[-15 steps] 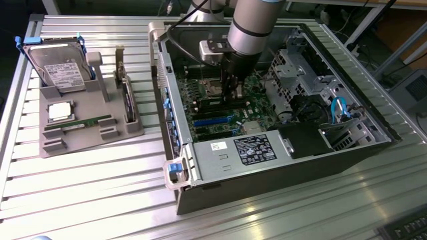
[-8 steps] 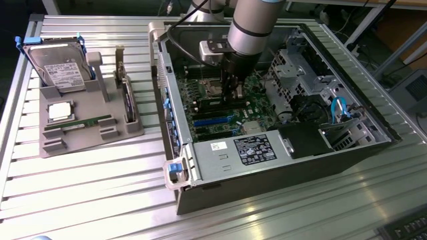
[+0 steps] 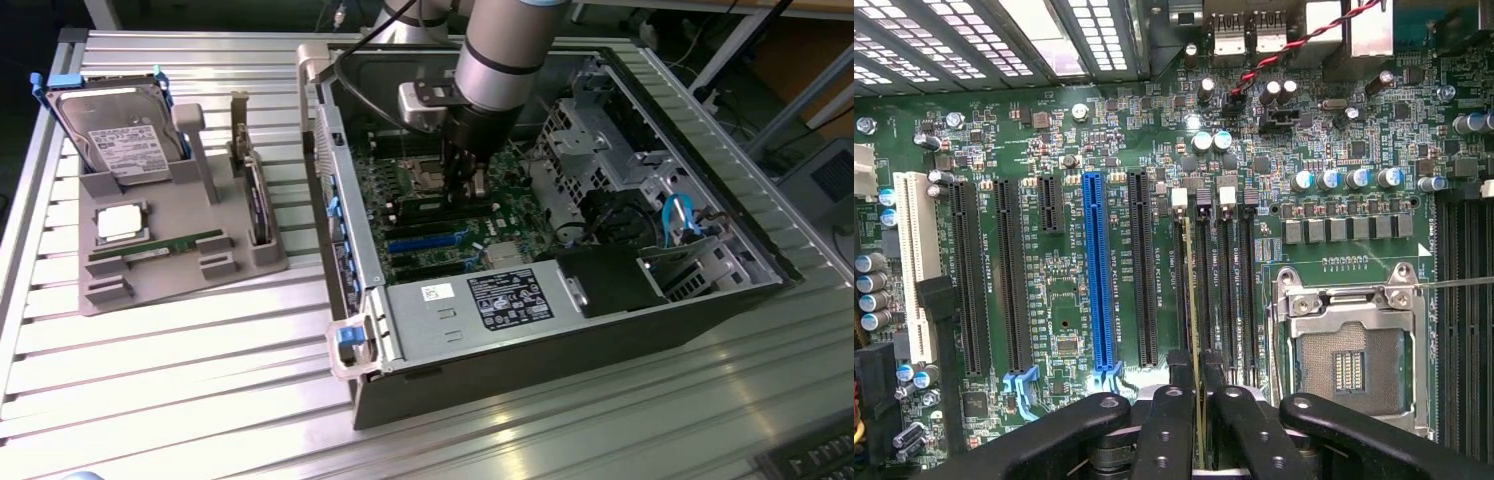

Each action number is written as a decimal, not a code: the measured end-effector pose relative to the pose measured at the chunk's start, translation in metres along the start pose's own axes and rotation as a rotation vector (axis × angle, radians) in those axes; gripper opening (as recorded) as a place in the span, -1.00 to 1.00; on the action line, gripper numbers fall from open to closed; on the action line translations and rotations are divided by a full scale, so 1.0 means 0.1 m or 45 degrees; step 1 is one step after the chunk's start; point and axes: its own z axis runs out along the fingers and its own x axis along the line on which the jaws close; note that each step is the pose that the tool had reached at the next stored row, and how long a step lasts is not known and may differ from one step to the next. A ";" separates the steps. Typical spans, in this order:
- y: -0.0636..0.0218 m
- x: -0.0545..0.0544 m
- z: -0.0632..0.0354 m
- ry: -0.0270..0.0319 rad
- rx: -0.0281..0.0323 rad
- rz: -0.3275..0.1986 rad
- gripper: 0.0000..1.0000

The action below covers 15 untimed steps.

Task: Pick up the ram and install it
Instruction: 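Insert the ram into the slot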

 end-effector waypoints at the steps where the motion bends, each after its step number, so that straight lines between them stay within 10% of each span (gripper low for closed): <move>1: 0.000 0.00 0.003 0.0004 -0.0002 0.000 -0.72; 15: 0.006 0.00 0.050 0.0002 0.0001 -0.007 -0.72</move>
